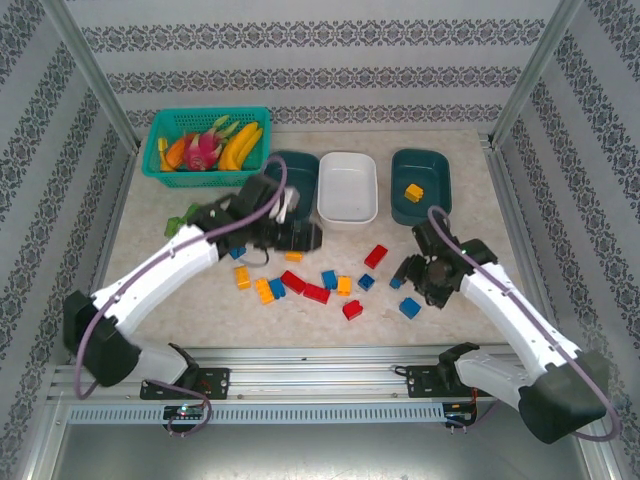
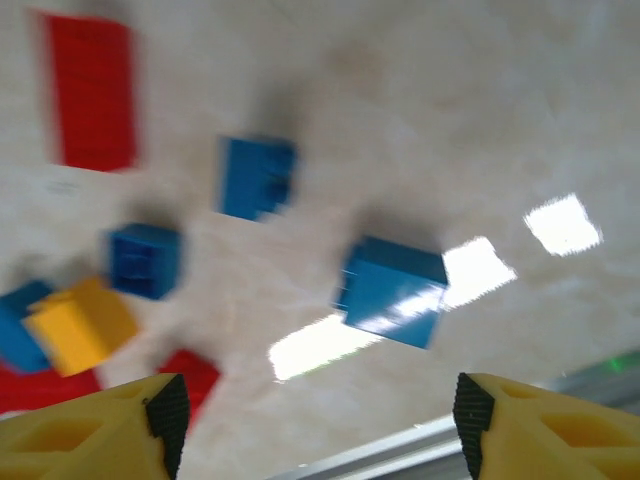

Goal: Sort the legos into containers by color

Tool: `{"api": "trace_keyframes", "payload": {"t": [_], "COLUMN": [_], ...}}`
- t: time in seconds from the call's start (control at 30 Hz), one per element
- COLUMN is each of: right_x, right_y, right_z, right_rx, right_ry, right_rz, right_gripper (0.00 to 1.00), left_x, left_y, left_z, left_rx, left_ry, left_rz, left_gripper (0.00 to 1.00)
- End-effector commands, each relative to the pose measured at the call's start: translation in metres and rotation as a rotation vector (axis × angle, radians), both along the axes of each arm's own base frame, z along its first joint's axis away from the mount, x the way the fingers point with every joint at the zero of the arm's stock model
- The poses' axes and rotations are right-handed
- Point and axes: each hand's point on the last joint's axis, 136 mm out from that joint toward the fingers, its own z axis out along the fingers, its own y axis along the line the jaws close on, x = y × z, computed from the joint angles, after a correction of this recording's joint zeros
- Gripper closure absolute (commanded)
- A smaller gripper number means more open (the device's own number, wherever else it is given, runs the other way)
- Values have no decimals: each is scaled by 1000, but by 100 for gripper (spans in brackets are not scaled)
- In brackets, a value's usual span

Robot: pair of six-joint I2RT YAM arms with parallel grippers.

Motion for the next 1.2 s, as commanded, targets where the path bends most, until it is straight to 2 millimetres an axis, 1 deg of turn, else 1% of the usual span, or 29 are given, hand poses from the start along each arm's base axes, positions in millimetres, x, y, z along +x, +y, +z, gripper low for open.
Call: {"api": "trace_keyframes", "payload": {"t": [0.0, 0.07, 0.13, 0.23, 0.37, 0.47, 0.67, 0.73, 0.83, 0.97, 1.07, 1.13, 1.17], "right_x": [-5, -5, -3, -1, 2, 7, 6, 5, 4, 5, 6, 11, 15], "right_y": [5, 5, 3, 2, -1, -2, -1, 0, -1, -5, -6, -4, -2], "right_z": [-26, -37, -45, -59, -73, -78, -89, -91, -89, -78, -64, -49, -39], "right_rx": [54, 55, 43, 39, 41, 50, 51, 58, 52, 33, 18, 9, 0], "right_ry": [47, 55, 63, 95, 121, 122, 158, 160, 155, 129, 94, 54, 29], "right_rz": [-79, -87, -88, -89, -93, -94, -89, -91, -91, -77, -54, -29, -9], "right_gripper": [23, 22, 22, 24, 27, 31, 38, 44, 52, 63, 67, 69, 69], "left_x": [-20, -34, -44, -52, -53, -53, -52, -51, -50, -48, -47, -45, -43], "left_y": [-4, 2, 8, 12, 16, 16, 14, 13, 12, 7, 1, -3, -5], "left_z": [0, -9, -17, -19, -15, -13, -11, -12, -11, -7, 1, 8, 14], "left_rx": [-91, -89, -82, -81, -75, -79, -86, -86, -97, -128, -161, -181, -195], "left_ry": [-65, -55, -42, -37, -53, -56, -62, -64, -66, -66, -67, -66, -69], "left_rz": [9, 19, 29, 33, 41, 45, 48, 50, 55, 59, 56, 56, 57], "left_gripper": [4, 4, 4, 4, 4, 5, 5, 5, 5, 5, 5, 6, 6]}}
